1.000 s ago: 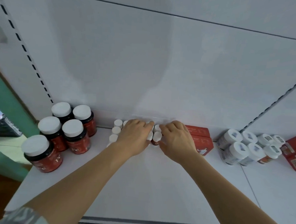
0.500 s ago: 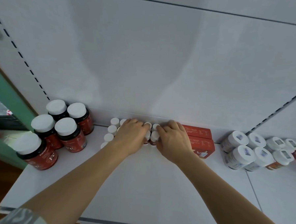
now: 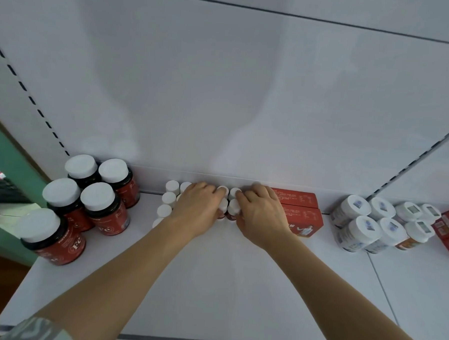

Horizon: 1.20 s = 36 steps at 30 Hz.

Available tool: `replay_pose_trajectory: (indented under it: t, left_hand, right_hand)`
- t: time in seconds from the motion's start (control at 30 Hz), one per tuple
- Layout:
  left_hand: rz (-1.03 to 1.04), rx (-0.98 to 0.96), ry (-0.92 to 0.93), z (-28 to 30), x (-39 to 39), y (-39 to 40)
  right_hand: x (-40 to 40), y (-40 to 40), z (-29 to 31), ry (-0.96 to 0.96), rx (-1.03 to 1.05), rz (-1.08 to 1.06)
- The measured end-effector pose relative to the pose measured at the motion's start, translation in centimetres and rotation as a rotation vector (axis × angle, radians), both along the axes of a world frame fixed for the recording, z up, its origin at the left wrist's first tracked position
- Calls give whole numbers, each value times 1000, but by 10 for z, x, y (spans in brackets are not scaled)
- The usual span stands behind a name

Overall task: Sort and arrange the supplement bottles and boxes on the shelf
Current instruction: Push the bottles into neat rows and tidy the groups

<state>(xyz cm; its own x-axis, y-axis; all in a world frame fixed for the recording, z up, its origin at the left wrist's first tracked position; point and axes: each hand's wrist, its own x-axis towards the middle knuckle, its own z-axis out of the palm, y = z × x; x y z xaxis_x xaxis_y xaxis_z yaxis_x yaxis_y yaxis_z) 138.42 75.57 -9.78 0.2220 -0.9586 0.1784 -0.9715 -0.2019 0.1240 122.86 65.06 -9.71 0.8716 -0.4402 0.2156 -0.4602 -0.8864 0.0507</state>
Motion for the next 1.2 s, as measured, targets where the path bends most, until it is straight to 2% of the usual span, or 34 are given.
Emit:
replay_pose_trajectory:
  t: [0.33, 0.57, 0.73, 0.87, 1.03, 1.2]
  left_hand:
    - [19, 17, 43, 11, -2, 4]
    - [-35, -129, 44, 35, -27, -3]
    - [-101, -101, 90, 43, -67, -13]
    - [-58, -7, 120, 38, -91, -26]
    - [86, 94, 94, 30, -111, -43]
    - [156, 116, 85, 24, -119, -54]
  right_hand:
    - [-10, 7, 11, -48, 17, 2]
    - [-58, -2, 37, -169, 1, -109]
    - [-105, -19, 44, -103, 10, -214]
    - [-125, -34, 45, -3, 76, -296]
    - [-128, -50, 39, 108, 184, -281]
    - [-128, -64, 29, 122, 213, -206]
